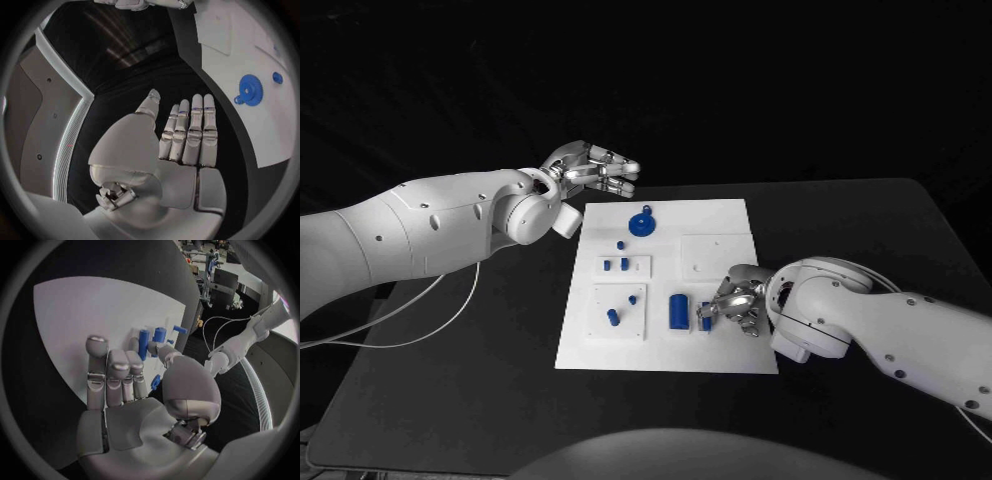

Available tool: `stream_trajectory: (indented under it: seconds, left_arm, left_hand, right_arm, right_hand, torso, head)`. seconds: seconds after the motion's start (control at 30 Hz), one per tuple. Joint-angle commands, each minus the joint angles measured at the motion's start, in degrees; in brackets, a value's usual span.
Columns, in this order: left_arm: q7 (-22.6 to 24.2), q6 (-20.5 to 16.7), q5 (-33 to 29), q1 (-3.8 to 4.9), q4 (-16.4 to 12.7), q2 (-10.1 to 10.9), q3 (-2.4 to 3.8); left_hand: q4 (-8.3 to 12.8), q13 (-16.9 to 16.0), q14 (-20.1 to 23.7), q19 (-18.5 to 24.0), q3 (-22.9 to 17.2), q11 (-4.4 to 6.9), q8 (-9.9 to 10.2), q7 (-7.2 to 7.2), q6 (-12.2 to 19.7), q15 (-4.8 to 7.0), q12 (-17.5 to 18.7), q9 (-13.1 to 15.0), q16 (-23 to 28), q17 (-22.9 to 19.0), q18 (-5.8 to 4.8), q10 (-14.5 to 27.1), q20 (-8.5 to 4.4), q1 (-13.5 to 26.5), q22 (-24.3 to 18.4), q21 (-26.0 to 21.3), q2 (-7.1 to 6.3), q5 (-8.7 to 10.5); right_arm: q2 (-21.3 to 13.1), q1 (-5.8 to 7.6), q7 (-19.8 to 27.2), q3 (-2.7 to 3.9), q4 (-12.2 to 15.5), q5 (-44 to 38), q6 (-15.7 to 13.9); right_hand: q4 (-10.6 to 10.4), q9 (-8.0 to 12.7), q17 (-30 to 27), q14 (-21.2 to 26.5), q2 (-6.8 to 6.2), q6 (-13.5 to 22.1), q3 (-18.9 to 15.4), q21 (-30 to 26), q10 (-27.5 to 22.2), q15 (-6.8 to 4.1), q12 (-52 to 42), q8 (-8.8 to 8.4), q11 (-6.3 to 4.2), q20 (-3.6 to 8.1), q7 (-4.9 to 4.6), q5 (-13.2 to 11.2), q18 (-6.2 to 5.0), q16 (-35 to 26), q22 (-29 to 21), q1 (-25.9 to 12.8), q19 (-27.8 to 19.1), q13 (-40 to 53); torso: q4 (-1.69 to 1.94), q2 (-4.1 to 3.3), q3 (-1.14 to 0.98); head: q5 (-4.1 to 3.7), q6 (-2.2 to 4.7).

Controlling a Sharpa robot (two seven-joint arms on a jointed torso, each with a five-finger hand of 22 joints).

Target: Assemble the parts on the task board

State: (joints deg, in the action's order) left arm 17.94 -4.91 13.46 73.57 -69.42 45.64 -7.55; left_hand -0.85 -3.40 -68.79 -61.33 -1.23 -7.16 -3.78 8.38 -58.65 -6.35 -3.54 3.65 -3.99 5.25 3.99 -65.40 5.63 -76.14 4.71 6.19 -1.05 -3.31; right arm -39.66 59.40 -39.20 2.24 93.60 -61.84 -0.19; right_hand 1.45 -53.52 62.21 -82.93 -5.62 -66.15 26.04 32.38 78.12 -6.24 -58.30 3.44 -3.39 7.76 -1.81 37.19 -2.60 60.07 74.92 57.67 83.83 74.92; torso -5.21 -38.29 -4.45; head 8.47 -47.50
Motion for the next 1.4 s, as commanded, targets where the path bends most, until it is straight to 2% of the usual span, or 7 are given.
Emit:
stream_trajectory:
  seconds: [0.03,0.27,0.4,0.53,0.67,0.8,1.4]
  left_arm:
    - [0.13,0.81,0.25,0.0,-0.1,-0.1,0.04]
    - [0.0,0.91,0.25,0.0,-0.11,-0.11,0.04]
    - [-0.06,0.88,0.26,0.0,-0.12,-0.08,0.04]
    - [-0.1,0.91,0.26,0.01,-0.13,-0.09,0.04]
    - [-0.13,0.94,0.27,0.01,-0.13,-0.11,0.04]
    - [-0.17,0.97,0.27,0.01,-0.12,-0.13,0.04]
    - [-0.34,1.03,0.37,0.01,-0.13,-0.11,0.04]
  left_hand:
    - [-0.13,-0.02,0.44,0.29,0.13,-0.04,0.16,-0.03,0.49,0.02,0.13,-0.02,0.28,0.06,-1.03,0.14,-0.09,0.59,-0.04,-0.34,-0.15,-0.02]
    - [-0.21,-0.02,0.46,0.33,0.14,-0.07,0.17,-0.03,0.51,0.01,0.14,-0.02,0.27,0.06,-1.03,0.18,-0.07,0.64,-0.04,-0.36,-0.22,0.02]
    - [-0.27,-0.02,0.55,0.34,0.15,-0.07,0.15,-0.03,0.49,-0.01,0.13,-0.02,0.29,0.05,-1.03,0.17,-0.06,0.69,-0.04,-0.37,-0.25,0.07]
    - [-0.27,-0.02,0.55,0.34,0.15,-0.07,0.15,-0.03,0.49,-0.01,0.13,-0.02,0.29,0.05,-1.03,0.17,-0.06,0.69,-0.04,-0.37,-0.25,0.07]
    - [-0.29,-0.02,0.55,0.34,0.15,-0.07,0.15,-0.03,0.49,-0.01,0.13,-0.02,0.29,0.05,-1.03,0.18,-0.06,0.69,-0.04,-0.37,-0.26,0.09]
    - [-0.34,-0.02,0.54,0.35,0.15,-0.08,0.16,-0.02,0.49,-0.01,0.14,-0.02,0.28,0.05,-1.03,0.19,-0.06,0.69,-0.04,-0.38,-0.28,0.13]
    - [-0.41,-0.02,0.55,0.35,0.18,-0.06,0.15,-0.04,0.46,-0.01,0.13,-0.01,0.28,0.04,-1.03,0.14,-0.06,0.71,-0.04,-0.38,-0.32,0.17]
  right_arm:
    - [0.33,-0.03,0.46,0.01,0.17,-0.61,1.3]
    - [0.44,-0.03,0.35,0.01,-0.14,-1.42,2.35]
    - [0.51,-0.03,0.31,0.0,-0.38,-2.21,3.02]
    - [0.58,-0.03,0.37,0.0,-0.49,-2.53,3.2]
    - [0.63,-0.03,0.47,0.0,-0.53,-2.66,3.26]
    - [0.62,-0.03,0.6,0.0,-0.53,-2.7,3.22]
    - [0.48,-0.03,0.8,-0.01,-0.69,-2.63,2.53]
  right_hand:
    - [12.58,0.02,-0.03,-0.15,0.27,-0.15,12.1,-0.3,0.54,-0.17,0.34,0.28,-0.11,-0.09,-0.08,0.39,-0.91,-0.35,0.9,0.42,2.8,-0.06]
    - [12.45,0.45,-0.05,-0.17,0.25,-0.22,11.15,-0.48,0.45,-0.14,0.49,0.26,-0.11,-0.13,-0.03,0.4,-0.87,-0.38,0.97,0.42,2.78,-0.14]
    - [12.18,0.49,-0.18,-0.23,0.49,-0.13,5.99,-0.9,0.37,-0.08,1.06,0.3,-0.15,-0.2,0.28,0.17,-0.7,-0.53,0.71,1.04,2.84,-0.53]
    - [10.91,1.16,-0.2,-0.32,1.11,-0.01,-0.85,-1.28,0.49,-0.17,0.88,0.1,-0.43,-0.18,1.61,-6.64,-0.46,-0.54,0.29,2.14,2.91,-0.52]
    - [7.62,6.66,-0.21,-0.35,0.6,-0.72,-3.82,-1.42,0.44,-0.22,0.48,0.14,-0.45,-0.05,1.76,-13.85,-0.23,-0.58,-0.18,3.36,2.96,-0.36]
    - [5.17,8.49,-0.19,-0.37,-0.07,-1.06,-4.93,-1.38,0.51,-0.22,0.47,0.17,-0.37,-0.04,1.67,-19.13,-0.24,-0.6,-0.43,4.05,2.96,-0.48]
    - [-1.73,8.62,0.0,-0.44,-0.81,-1.6,-5.68,-1.01,0.7,-0.19,0.27,0.27,-0.34,-0.07,1.73,-25.56,-0.26,-0.55,-1.15,4.94,2.92,-0.68]
  torso:
    - [0.01,0.02,0.02]
    - [0.01,0.01,0.02]
    - [-0.01,-0.01,-0.01]
    - [0.0,-0.01,-0.02]
    - [-0.02,-0.01,-0.02]
    - [-0.01,0.0,0.0]
    - [-0.01,0.0,-0.01]
  head:
    - [0.08,-0.03]
    - [0.13,-0.07]
    - [0.25,-0.13]
    - [0.28,-0.15]
    - [0.36,-0.13]
    - [0.41,-0.11]
    - [0.35,-0.04]
